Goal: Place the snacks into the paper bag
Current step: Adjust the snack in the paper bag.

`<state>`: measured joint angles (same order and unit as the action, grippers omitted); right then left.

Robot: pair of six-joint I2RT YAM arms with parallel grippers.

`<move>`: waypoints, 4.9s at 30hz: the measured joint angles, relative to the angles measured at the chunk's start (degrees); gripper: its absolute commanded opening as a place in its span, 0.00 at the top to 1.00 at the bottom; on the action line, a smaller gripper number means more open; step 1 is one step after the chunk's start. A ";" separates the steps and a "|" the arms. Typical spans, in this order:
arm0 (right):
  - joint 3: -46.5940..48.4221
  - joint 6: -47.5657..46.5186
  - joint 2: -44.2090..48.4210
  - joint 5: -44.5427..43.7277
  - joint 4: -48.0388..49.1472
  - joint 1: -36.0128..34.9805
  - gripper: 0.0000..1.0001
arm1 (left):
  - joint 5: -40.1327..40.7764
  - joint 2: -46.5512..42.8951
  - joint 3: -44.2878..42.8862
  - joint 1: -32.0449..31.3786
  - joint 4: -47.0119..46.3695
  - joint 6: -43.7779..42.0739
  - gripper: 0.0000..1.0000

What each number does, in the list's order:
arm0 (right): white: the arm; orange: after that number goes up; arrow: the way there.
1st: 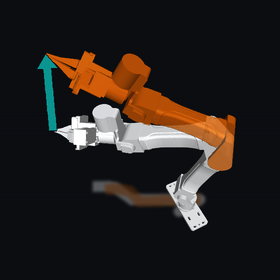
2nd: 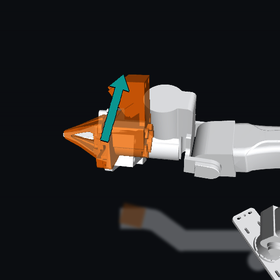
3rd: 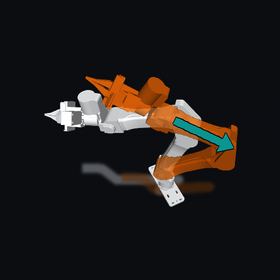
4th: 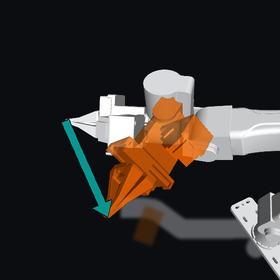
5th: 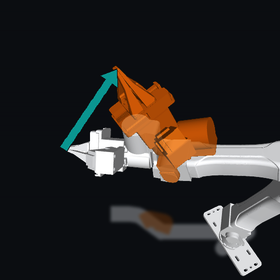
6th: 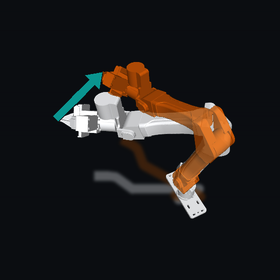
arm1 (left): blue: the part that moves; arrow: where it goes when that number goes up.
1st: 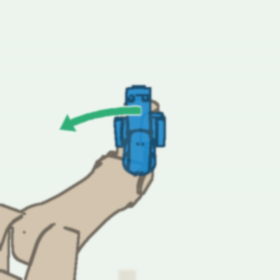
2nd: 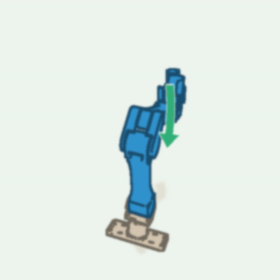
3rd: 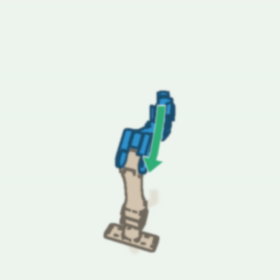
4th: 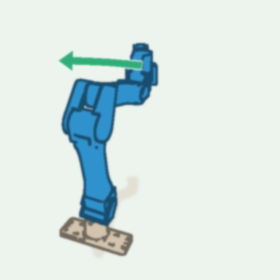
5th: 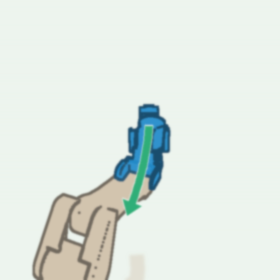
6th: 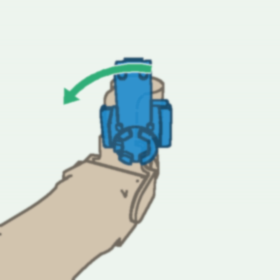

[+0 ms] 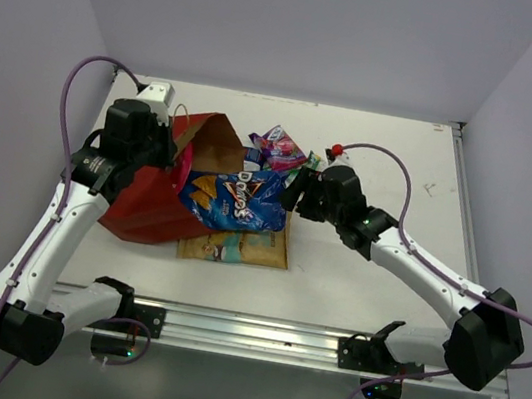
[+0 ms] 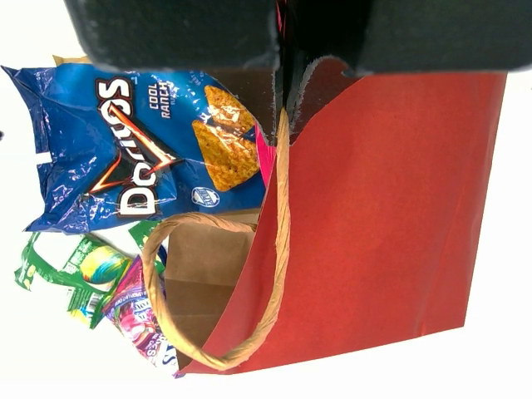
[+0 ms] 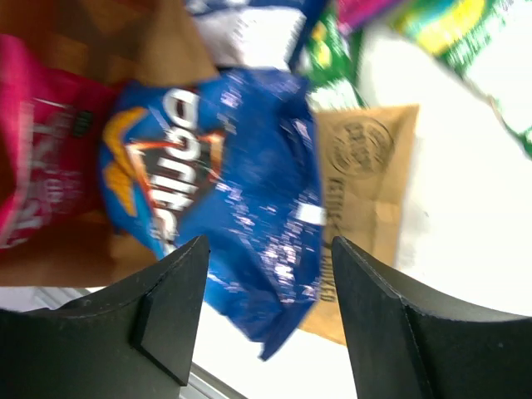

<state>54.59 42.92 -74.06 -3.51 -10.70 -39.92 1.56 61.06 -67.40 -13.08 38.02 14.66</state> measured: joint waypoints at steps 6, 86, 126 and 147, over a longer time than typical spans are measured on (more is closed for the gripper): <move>-2.60 0.55 -3.32 4.50 3.65 0.61 0.25 | -0.50 0.00 0.00 0.28 -0.13 0.00 1.00; 15.23 7.65 -28.06 13.53 23.47 -10.75 0.73 | -3.58 -3.32 5.53 0.59 -4.13 0.90 1.00; -5.73 -0.22 -13.62 16.37 17.73 -3.13 0.02 | -7.13 -3.80 5.42 0.70 -3.15 -1.99 1.00; 1.44 -2.38 -15.82 17.64 15.67 -8.63 1.00 | -2.78 -2.14 0.00 0.70 3.58 -5.46 1.00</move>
<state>56.03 40.53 -89.89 14.13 4.97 -48.56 -1.21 58.92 -67.40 -12.38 41.60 9.19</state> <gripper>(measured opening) 0.037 0.015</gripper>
